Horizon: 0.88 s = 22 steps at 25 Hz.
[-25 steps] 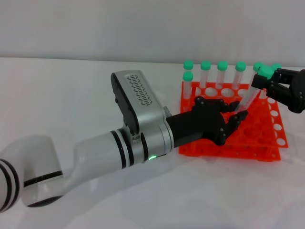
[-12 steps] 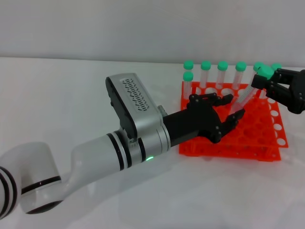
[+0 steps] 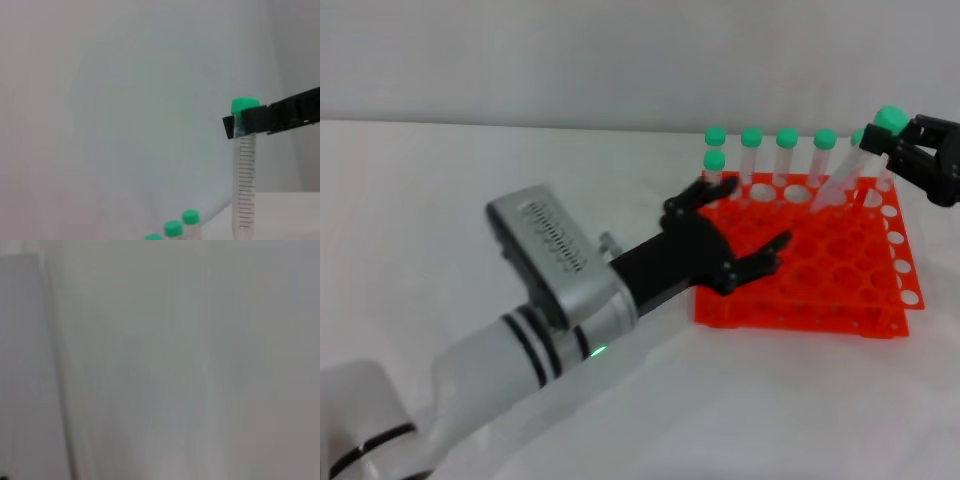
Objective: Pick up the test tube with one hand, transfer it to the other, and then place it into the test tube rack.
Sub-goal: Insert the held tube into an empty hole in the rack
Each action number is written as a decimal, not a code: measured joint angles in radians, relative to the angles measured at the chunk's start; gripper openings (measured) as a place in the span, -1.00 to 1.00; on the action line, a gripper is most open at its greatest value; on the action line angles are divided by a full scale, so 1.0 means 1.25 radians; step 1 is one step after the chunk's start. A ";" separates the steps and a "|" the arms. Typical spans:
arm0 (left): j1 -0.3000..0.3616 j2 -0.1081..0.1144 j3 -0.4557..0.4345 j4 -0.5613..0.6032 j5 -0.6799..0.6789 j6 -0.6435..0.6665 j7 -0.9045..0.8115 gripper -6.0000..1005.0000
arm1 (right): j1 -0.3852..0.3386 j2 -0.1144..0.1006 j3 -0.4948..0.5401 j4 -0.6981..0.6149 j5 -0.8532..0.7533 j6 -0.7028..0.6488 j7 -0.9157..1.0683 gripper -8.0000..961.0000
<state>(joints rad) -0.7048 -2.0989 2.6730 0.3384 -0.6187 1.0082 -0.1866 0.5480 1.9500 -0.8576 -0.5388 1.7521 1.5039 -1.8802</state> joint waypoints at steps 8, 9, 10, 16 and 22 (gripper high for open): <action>0.190 0.000 -0.118 0.040 -0.001 0.121 0.062 0.72 | 0.052 0.014 -0.010 -0.003 -0.017 -0.123 -0.014 -0.44; 0.211 0.000 -0.128 0.041 -0.004 0.145 0.062 0.76 | 0.059 0.016 -0.013 -0.003 -0.017 -0.129 -0.016 -0.44; 0.224 0.001 -0.131 0.041 -0.010 0.159 0.062 0.76 | 0.064 0.017 -0.015 -0.003 -0.018 -0.133 -0.018 -0.44; 0.290 0.002 -0.137 0.010 -0.108 0.224 0.076 0.77 | 0.094 0.028 -0.039 -0.005 -0.029 -0.154 -0.020 -0.44; 0.328 0.004 -0.138 -0.048 -0.238 0.251 0.079 0.77 | 0.112 0.046 -0.090 -0.015 -0.031 -0.205 -0.021 -0.43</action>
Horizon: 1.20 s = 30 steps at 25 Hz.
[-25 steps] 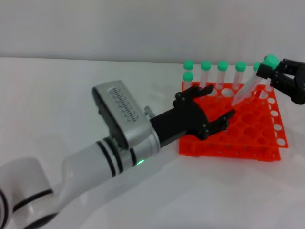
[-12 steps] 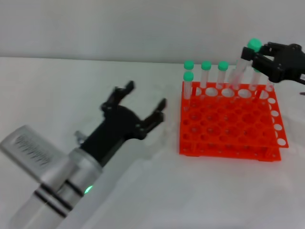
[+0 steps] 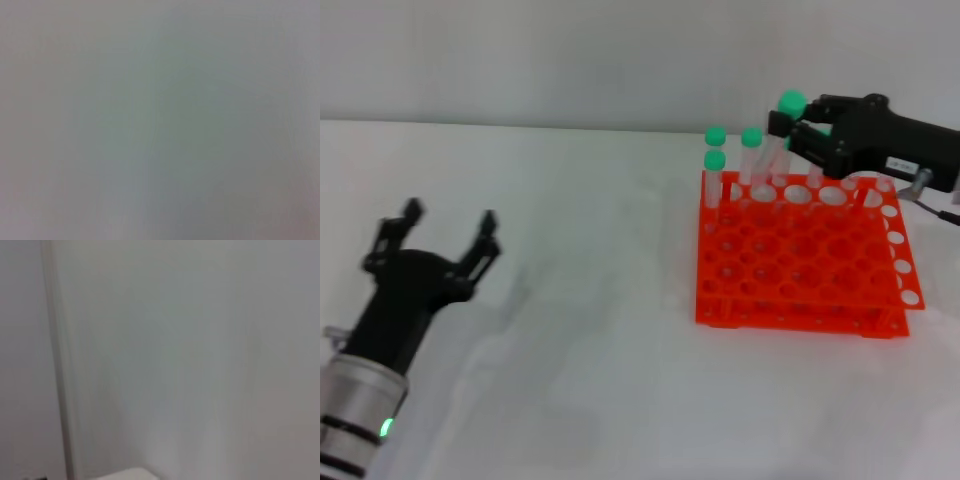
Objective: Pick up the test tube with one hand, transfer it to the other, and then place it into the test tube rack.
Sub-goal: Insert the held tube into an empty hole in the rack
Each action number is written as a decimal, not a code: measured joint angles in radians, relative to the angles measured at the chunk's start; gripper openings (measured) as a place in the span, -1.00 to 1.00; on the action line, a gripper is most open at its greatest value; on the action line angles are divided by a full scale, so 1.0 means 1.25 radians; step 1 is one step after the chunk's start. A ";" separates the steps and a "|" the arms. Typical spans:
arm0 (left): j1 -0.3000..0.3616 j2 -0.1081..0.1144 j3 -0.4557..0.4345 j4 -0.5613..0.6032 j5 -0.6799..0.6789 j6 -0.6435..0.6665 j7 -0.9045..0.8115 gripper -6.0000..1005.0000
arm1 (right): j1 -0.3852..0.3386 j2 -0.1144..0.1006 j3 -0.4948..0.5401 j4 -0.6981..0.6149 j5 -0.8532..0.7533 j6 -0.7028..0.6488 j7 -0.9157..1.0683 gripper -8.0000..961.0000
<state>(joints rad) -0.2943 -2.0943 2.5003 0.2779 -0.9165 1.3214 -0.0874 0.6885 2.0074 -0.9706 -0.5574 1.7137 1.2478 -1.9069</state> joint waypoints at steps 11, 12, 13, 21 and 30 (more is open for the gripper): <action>0.028 0.001 0.000 -0.028 -0.099 0.008 -0.004 0.77 | 0.054 0.003 -0.105 0.003 0.001 -0.131 0.019 -0.42; 0.027 0.001 0.001 -0.028 -0.099 0.006 -0.004 0.77 | 0.059 0.003 -0.109 0.003 0.001 -0.141 0.025 -0.42; 0.026 0.001 0.002 -0.028 -0.099 0.003 -0.004 0.77 | 0.062 0.003 -0.112 0.004 0.000 -0.147 0.031 -0.42; 0.024 0.000 0.002 -0.025 -0.100 -0.001 -0.005 0.77 | 0.064 -0.001 -0.127 0.004 -0.008 -0.173 0.059 -0.41; 0.016 0.001 0.001 -0.026 -0.100 -0.003 -0.013 0.77 | 0.066 0.000 -0.127 0.008 -0.030 -0.200 0.070 -0.40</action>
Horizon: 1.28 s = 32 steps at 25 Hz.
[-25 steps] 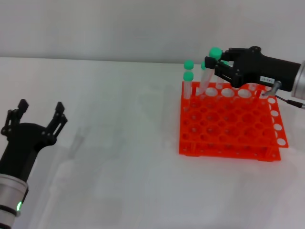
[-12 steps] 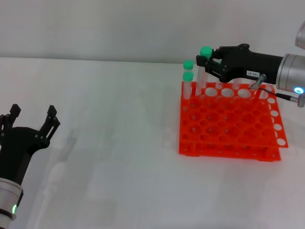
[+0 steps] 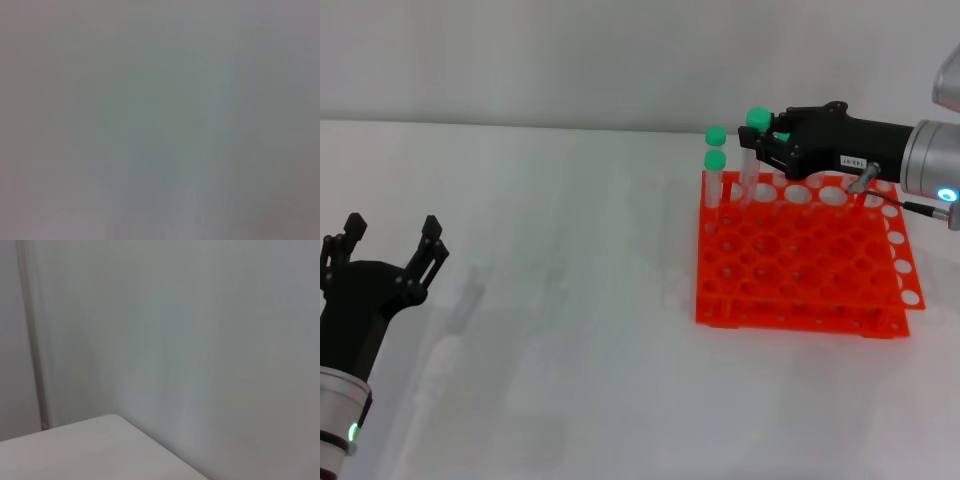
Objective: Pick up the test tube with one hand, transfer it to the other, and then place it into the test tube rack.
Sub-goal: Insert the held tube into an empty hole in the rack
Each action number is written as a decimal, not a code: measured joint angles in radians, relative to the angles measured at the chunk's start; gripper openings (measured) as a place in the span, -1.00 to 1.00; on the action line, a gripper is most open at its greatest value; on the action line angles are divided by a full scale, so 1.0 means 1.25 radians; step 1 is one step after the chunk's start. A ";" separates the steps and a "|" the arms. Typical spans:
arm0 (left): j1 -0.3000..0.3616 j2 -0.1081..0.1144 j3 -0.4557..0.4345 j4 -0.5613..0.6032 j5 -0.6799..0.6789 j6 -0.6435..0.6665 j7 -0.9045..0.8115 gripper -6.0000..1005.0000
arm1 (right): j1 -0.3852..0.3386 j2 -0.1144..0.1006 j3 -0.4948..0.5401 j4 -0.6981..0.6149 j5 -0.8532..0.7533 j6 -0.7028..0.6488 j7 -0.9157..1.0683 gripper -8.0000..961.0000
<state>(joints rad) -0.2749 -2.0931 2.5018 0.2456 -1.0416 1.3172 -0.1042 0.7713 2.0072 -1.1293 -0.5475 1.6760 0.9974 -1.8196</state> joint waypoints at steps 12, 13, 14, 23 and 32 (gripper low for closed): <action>-0.005 0.001 0.000 0.001 0.000 -0.012 0.000 0.77 | 0.003 0.004 -0.008 0.012 0.000 -0.034 -0.004 -0.39; -0.006 0.001 0.000 0.001 0.000 -0.013 0.000 0.77 | 0.003 0.005 -0.010 0.013 0.000 -0.040 -0.004 -0.39; -0.007 0.001 0.000 0.001 0.000 -0.015 0.000 0.77 | 0.003 0.005 -0.013 0.014 0.000 -0.044 -0.004 -0.39; -0.015 0.001 0.000 -0.002 -0.001 -0.030 0.000 0.77 | 0.005 0.008 -0.044 0.024 0.004 -0.086 0.000 -0.38; -0.017 0.001 -0.001 -0.003 -0.001 -0.031 0.000 0.77 | 0.001 0.008 -0.059 0.024 0.004 -0.091 0.017 -0.37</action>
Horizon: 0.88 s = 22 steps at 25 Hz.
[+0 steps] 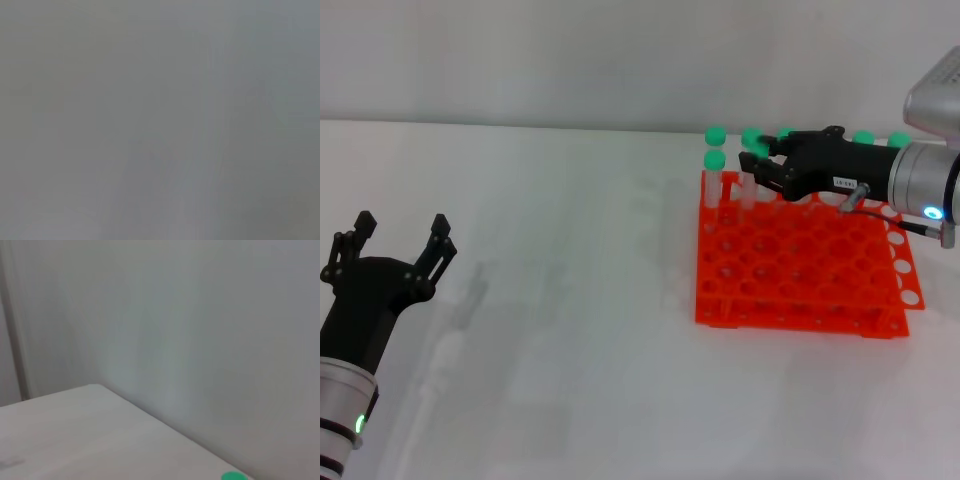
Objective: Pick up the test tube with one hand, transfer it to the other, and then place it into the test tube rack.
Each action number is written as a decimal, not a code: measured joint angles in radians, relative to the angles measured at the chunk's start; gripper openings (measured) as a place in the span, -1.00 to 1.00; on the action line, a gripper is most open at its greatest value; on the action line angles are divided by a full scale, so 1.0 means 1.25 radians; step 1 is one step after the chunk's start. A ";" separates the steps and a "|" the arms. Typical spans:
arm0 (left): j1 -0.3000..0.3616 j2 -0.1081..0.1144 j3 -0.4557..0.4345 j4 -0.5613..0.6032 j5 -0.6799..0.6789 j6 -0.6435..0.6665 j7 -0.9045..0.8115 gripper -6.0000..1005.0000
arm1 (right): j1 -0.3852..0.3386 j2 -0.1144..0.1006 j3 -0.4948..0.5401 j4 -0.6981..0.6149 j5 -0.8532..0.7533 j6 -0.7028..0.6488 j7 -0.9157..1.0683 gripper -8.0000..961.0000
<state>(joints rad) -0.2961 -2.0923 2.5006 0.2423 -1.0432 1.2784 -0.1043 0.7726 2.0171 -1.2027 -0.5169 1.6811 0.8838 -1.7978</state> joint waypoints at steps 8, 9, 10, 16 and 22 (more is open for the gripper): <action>0.000 0.000 0.000 0.000 0.000 0.000 0.000 0.77 | -0.007 0.001 -0.022 0.005 0.004 -0.011 0.006 0.13; 0.000 0.000 0.000 0.000 0.000 0.000 0.000 0.77 | -0.012 0.001 -0.022 0.002 0.005 -0.008 0.006 0.22; -0.001 0.000 0.000 0.000 0.000 0.000 0.000 0.77 | -0.018 0.001 -0.022 -0.003 0.007 -0.004 0.006 0.30; -0.001 0.000 0.000 0.000 0.000 -0.001 0.000 0.77 | -0.103 -0.007 -0.013 -0.061 0.069 0.072 0.007 0.61; -0.013 0.001 -0.001 -0.002 -0.014 -0.001 0.000 0.77 | -0.195 -0.004 0.051 -0.117 0.093 0.148 -0.025 0.70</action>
<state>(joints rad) -0.3125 -2.0915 2.4998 0.2404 -1.0611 1.2777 -0.1043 0.5288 2.0115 -1.1388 -0.6634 1.7971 1.0685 -1.8293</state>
